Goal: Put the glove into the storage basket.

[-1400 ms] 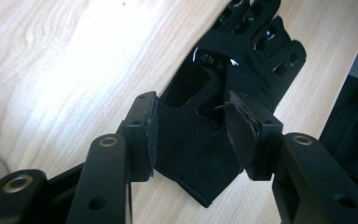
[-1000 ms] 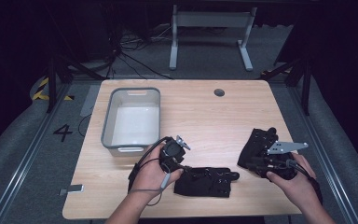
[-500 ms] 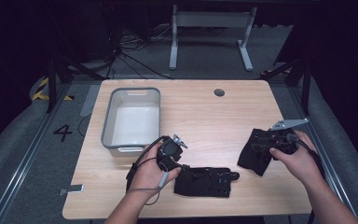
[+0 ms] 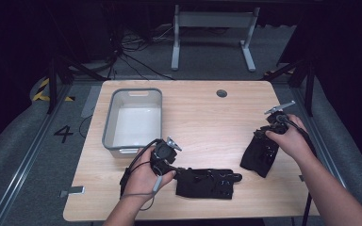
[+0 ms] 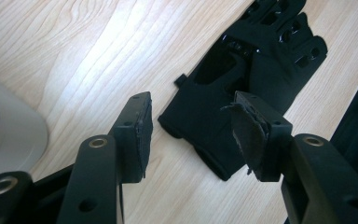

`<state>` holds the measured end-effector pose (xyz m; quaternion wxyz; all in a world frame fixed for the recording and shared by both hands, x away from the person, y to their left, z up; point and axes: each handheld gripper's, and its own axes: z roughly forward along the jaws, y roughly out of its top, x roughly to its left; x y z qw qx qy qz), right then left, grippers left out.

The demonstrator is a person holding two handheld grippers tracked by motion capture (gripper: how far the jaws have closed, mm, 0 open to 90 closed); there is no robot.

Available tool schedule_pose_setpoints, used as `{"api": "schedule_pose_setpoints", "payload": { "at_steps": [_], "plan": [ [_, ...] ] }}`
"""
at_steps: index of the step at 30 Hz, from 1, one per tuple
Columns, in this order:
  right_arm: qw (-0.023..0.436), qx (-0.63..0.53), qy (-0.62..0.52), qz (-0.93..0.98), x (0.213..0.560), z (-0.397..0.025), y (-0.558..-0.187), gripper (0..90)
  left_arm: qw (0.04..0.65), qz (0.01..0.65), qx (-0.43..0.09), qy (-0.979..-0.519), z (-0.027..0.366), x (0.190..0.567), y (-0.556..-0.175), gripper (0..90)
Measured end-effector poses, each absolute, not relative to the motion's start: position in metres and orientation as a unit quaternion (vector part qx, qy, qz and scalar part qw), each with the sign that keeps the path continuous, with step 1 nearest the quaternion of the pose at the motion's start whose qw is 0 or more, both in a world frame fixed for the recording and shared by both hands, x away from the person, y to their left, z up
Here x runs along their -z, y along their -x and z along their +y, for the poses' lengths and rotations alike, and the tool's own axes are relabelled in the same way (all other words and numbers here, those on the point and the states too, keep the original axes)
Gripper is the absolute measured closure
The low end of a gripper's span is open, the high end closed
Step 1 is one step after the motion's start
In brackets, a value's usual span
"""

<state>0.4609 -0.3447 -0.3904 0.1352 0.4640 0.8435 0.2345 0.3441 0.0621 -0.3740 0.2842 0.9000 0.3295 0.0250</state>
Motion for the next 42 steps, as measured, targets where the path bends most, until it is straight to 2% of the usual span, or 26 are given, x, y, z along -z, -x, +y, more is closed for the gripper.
{"api": "schedule_pose_setpoints", "payload": {
  "at_steps": [7,23,29,30,32,35,42],
  "plan": [
    [0.132,-0.194,-0.478,0.847,0.402,-0.348,-0.482,56.5,0.279,0.339,-0.026,-0.898,0.069,0.376,-0.341,48.5],
    [0.119,-0.176,-0.500,0.840,0.425,-0.353,-0.500,52.0,0.261,0.342,-0.031,-0.902,0.067,0.382,-0.345,46.9],
    [0.124,-0.170,-0.505,0.837,0.427,-0.349,-0.500,60.3,0.263,0.339,-0.030,-0.903,0.064,0.382,-0.345,46.9],
    [0.115,-0.175,-0.514,0.832,0.427,-0.349,-0.501,66.4,0.262,0.339,-0.030,-0.903,0.064,0.382,-0.345,46.9],
    [0.109,-0.177,-0.522,0.827,0.427,-0.349,-0.501,68.2,0.262,0.339,-0.029,-0.903,0.064,0.383,-0.345,46.9],
    [0.105,-0.185,-0.527,0.823,0.428,-0.348,-0.501,78.2,0.262,0.337,-0.028,-0.904,0.063,0.383,-0.346,46.7],
    [0.108,-0.187,-0.525,0.824,0.427,-0.346,-0.500,84.4,0.263,0.336,-0.024,-0.904,0.061,0.385,-0.346,46.5]
  ]
}}
